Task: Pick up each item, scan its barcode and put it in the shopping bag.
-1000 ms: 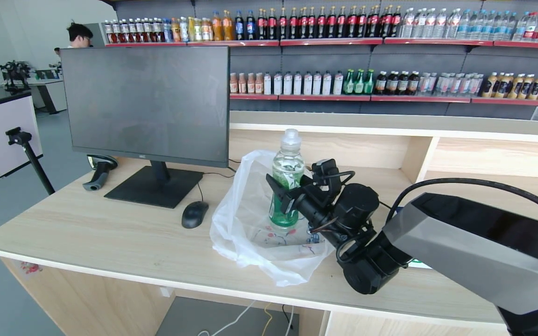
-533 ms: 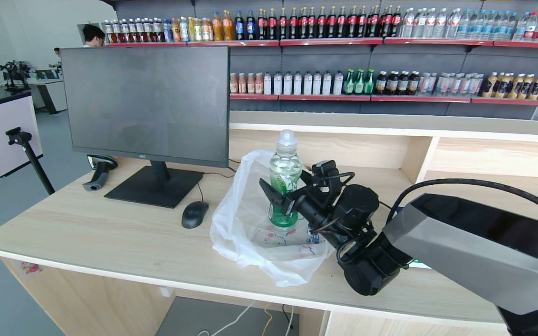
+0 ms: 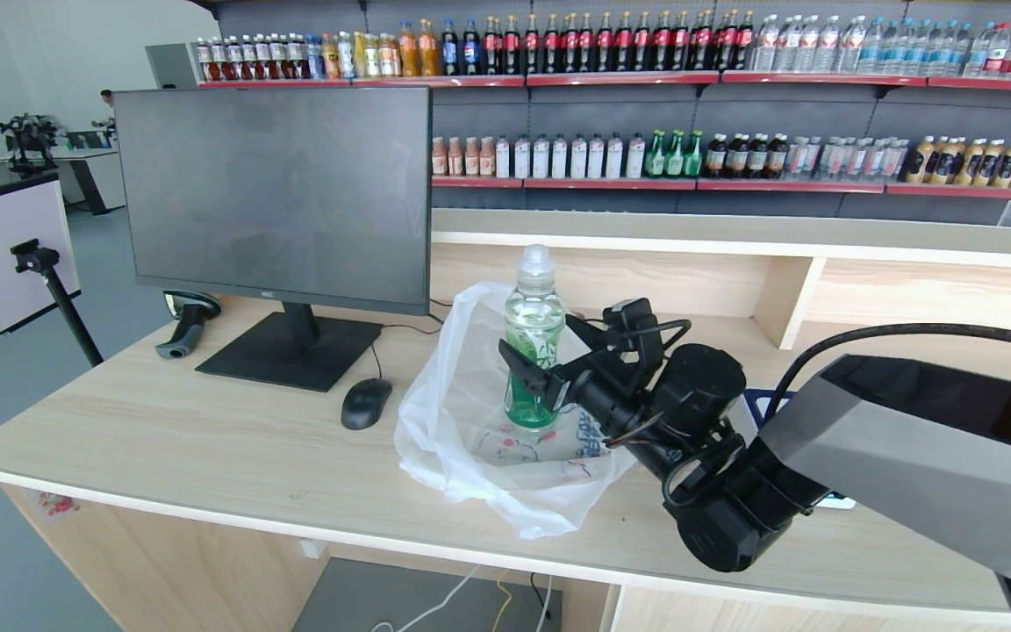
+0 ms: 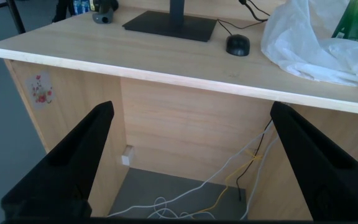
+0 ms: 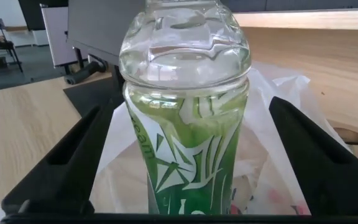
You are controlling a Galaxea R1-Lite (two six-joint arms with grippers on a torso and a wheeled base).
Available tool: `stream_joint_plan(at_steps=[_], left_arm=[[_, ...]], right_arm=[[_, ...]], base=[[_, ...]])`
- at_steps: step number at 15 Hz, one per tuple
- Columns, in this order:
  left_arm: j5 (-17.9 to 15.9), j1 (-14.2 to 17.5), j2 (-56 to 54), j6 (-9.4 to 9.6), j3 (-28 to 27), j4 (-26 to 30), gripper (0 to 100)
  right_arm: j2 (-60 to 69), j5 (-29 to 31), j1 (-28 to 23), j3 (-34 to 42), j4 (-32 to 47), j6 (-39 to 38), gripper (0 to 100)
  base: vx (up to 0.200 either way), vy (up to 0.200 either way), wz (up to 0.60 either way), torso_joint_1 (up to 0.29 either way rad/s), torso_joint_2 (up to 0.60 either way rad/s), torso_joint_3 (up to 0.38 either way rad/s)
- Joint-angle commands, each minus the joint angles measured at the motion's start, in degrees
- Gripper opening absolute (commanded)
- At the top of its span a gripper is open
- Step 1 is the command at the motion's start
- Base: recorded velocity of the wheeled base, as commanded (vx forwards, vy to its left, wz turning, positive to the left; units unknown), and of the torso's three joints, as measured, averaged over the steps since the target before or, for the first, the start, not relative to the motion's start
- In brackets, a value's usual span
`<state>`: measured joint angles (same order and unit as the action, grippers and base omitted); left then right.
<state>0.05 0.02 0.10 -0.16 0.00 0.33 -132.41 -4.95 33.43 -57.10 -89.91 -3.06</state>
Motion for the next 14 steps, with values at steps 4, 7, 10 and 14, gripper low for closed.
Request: stream_joint_plan(at_steps=[4, 7, 10, 14], left_arm=[[-0.05, -0.02, -0.01, 0.25, 0.0, 0.02, 100], [-0.05, -0.02, -0.01, 0.16, 0.0, 0.02, 100], [-0.05, -0.02, -0.01, 0.07, 0.0, 0.02, 100], [0.04, -0.02, -0.01, 0.16, 0.0, 0.02, 100]], right_arm=[[16.05, 0.03, 0.41, 13.95, -0.09, 1.3, 100], [26.15, -0.06, 1.55, 23.17, -0.09, 3.94, 100], [33.36, -0.32, 1.55, 31.09, -0.09, 4.82, 100], [38.2, -0.32, 1.64, 36.27, -0.09, 1.65, 100]], base=[[0.0, 0.0, 0.0, 0.0, 0.0, 0.0], [0.0, 0.0, 0.0, 0.0, 0.0, 0.0], [0.0, 0.0, 0.0, 0.0, 0.0, 0.0], [0.0, 0.0, 0.0, 0.0, 0.0, 0.0]])
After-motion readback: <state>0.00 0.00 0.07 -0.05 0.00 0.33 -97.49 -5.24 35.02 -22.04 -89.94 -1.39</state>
